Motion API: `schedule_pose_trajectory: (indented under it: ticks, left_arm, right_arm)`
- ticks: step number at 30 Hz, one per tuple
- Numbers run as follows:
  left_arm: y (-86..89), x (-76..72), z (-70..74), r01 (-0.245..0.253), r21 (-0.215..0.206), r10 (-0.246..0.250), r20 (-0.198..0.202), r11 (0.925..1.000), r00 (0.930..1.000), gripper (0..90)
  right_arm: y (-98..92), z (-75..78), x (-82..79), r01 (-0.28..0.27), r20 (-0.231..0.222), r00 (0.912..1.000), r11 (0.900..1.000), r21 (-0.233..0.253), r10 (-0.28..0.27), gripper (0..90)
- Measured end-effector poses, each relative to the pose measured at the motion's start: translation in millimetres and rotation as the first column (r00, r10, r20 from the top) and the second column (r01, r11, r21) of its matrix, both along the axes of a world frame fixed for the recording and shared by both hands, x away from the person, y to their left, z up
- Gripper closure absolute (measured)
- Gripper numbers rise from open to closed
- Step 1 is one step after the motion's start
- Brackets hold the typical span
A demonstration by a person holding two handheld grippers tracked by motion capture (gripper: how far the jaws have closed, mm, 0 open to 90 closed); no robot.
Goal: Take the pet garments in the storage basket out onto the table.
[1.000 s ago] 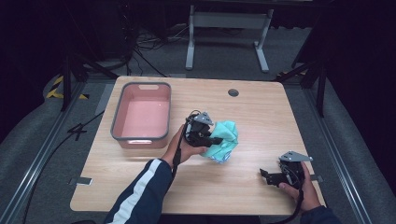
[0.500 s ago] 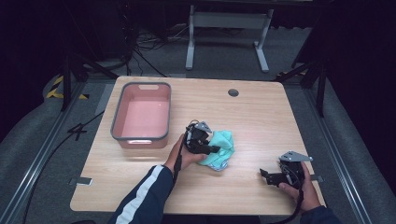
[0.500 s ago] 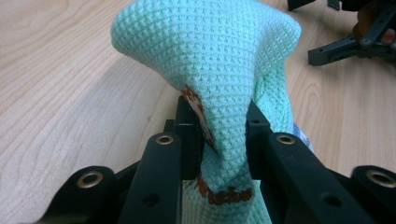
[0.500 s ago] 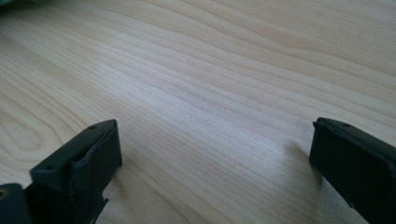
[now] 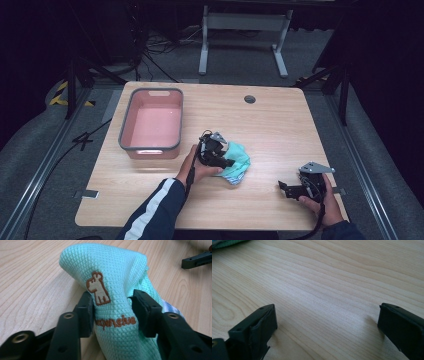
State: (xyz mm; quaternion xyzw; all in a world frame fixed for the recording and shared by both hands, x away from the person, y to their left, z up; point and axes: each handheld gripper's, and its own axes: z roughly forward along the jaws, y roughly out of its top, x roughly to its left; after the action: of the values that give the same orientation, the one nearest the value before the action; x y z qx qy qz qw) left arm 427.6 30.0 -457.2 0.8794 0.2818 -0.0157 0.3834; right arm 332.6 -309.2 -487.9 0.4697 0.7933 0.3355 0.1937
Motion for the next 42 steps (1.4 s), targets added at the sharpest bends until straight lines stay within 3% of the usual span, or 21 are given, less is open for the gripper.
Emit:
schedule_pose_trajectory:
  ticks: [6, 10, 19, 21, 29, 42]
  left_arm:
    - [-1.4, -0.6, 3.8, -0.029, 0.019, 0.029, 0.02, 0.9994, 0.9994, 36.1]
    - [-1.1, -1.0, 7.1, -0.039, 0.026, 0.038, 0.026, 0.9989, 0.9989, 31.8]
    - [-0.2, -3.4, 18.8, -0.06, 0.053, 0.056, 0.08, 0.9968, 0.9952, 24.0]
    - [1.2, -4.4, 22.9, -0.053, 0.046, 0.049, 0.089, 0.9976, 0.9948, 22.8]
    - [5.0, -9.7, 37.2, -0.012, 0.081, 0.002, 0.122, 0.9967, 0.9926, 23.5]
    - [10.3, -22.4, 57.0, 0.037, 0.166, -0.07, 0.198, 0.9855, 0.9776, 23.5]
  right_arm:
    - [0.0, 0.0, -0.1, 0.0, 0.0, 1.0, 1.0, 0.001, 0.0, 2.6]
    - [0.1, 0.0, -0.1, 0.0, 0.0, 1.0, 1.0, 0.001, 0.0, 2.6]
    - [0.1, 0.0, -0.1, 0.0, 0.0, 1.0, 1.0, 0.001, 0.0, 2.6]
    - [0.1, 0.0, -0.1, 0.0, 0.0, 1.0, 1.0, 0.001, 0.0, 2.6]
    - [0.1, 0.0, -0.1, 0.0, 0.0, 1.0, 1.0, 0.001, 0.0, 2.6]
    - [0.1, 0.0, -0.1, 0.0, 0.0, 1.0, 1.0, 0.001, 0.0, 2.6]
